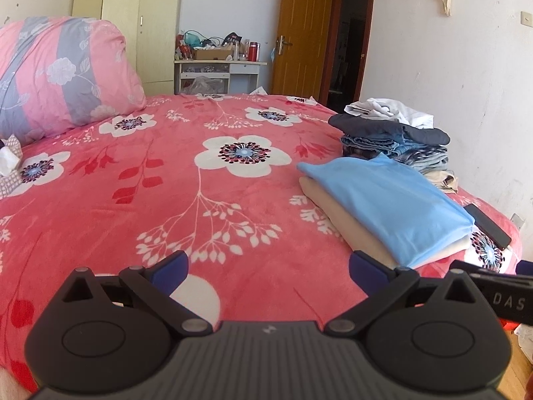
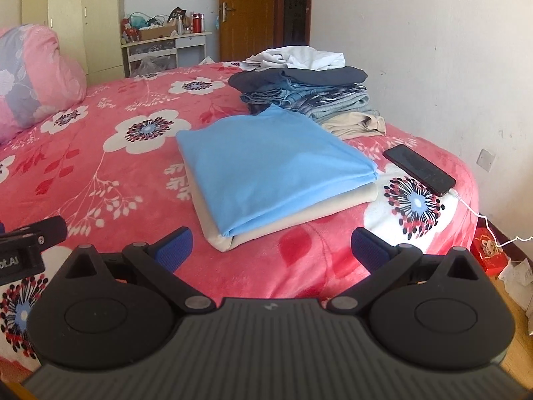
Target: Fold clothes
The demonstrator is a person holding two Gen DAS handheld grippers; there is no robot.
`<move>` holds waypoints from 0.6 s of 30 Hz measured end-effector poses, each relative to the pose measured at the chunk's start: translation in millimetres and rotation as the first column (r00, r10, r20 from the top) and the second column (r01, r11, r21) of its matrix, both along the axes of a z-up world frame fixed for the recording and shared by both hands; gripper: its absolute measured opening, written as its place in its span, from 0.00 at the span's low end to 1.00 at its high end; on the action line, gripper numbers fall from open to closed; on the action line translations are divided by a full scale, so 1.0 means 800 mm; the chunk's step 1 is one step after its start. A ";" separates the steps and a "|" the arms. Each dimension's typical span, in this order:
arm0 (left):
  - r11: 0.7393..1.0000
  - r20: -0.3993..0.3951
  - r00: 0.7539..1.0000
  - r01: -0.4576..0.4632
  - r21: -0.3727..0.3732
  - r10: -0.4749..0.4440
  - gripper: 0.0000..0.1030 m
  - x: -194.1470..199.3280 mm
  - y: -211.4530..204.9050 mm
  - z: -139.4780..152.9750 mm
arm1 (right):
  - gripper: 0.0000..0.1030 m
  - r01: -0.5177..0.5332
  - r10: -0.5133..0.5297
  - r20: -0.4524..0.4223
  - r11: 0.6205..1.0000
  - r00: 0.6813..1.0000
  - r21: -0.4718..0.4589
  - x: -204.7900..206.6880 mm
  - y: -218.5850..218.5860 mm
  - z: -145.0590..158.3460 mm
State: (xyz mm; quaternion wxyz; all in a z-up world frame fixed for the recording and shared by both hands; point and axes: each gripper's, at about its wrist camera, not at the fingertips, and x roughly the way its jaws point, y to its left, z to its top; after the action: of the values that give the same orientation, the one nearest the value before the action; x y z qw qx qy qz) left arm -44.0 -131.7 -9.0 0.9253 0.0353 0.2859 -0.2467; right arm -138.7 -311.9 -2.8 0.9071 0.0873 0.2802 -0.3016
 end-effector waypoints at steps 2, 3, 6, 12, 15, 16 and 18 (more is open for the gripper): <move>1.000 -0.002 1.000 0.003 0.004 -0.003 1.00 -0.004 -0.002 0.001 | 0.99 0.000 0.000 0.000 1.000 1.000 0.001 -0.001 0.002 0.001; 1.000 -0.001 1.000 0.005 0.009 -0.005 1.00 -0.007 -0.003 0.001 | 0.99 -0.001 0.001 0.000 1.000 1.000 0.001 -0.002 0.003 0.001; 1.000 0.001 1.000 0.011 0.024 -0.011 1.00 -0.016 -0.006 0.001 | 0.99 -0.006 0.006 0.000 1.000 1.000 0.010 -0.007 0.004 0.002; 0.999 0.003 1.000 0.013 0.051 -0.013 1.00 -0.029 -0.013 0.001 | 0.99 0.006 -0.006 0.001 1.000 1.000 0.029 -0.023 0.000 0.000; 0.998 0.003 1.000 0.011 0.063 -0.011 1.00 -0.033 -0.018 0.002 | 0.99 0.018 -0.019 0.003 0.999 1.000 0.043 -0.031 -0.005 -0.003; 0.998 0.004 1.000 0.010 0.068 -0.010 1.00 -0.035 -0.019 0.002 | 0.99 0.021 -0.021 0.004 0.999 1.000 0.048 -0.033 -0.007 -0.004; 0.997 0.002 1.000 0.004 0.079 -0.004 1.00 -0.036 -0.023 0.002 | 0.99 0.025 -0.025 0.007 0.998 1.000 0.058 -0.036 -0.010 -0.005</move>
State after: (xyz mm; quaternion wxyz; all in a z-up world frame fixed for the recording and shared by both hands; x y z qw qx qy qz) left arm -72.6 -150.2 -7.5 0.9230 0.0726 0.2942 -0.2371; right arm -167.3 -320.0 -6.7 0.9014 0.1180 0.2844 -0.3043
